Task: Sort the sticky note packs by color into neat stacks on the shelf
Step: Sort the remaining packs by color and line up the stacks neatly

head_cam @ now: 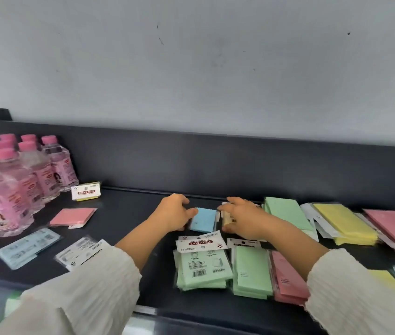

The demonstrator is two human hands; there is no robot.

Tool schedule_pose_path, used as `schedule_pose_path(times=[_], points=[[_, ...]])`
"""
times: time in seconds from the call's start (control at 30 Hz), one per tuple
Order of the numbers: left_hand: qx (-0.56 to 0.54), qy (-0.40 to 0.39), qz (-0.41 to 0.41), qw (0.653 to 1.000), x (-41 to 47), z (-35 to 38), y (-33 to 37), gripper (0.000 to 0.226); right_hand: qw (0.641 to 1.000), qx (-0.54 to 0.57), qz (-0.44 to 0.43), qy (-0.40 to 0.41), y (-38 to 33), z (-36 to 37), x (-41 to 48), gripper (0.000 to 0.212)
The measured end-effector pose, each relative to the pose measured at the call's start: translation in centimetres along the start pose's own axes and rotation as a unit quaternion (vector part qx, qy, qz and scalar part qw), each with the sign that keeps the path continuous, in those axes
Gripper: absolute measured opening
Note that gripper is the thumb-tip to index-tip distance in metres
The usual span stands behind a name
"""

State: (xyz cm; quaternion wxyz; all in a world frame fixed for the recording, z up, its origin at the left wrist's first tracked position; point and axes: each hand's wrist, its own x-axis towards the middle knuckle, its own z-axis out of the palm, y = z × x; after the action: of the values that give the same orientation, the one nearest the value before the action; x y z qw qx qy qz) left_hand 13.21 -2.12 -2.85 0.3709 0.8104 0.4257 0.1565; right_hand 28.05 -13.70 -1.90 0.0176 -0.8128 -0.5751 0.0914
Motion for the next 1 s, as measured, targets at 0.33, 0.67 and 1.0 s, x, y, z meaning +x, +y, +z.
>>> schedule_pose_path(times=[0.33,0.67,1.0], points=[[0.178,0.112,0.006,0.978,-8.4,-8.4,-4.8,0.024,0.978,0.089,-0.187,0.022,-10.1,-2.7,0.0,0.054],[0.189,0.157,0.011,0.969,-11.6,-18.3,-16.6,0.038,0.977,0.048,-0.207,-0.034,-23.1,0.0,2.6,0.059],[0.162,0.001,0.1,0.982,-9.5,-22.2,-23.9,0.06,0.992,0.08,-0.099,-0.007,-32.4,2.2,5.5,0.058]])
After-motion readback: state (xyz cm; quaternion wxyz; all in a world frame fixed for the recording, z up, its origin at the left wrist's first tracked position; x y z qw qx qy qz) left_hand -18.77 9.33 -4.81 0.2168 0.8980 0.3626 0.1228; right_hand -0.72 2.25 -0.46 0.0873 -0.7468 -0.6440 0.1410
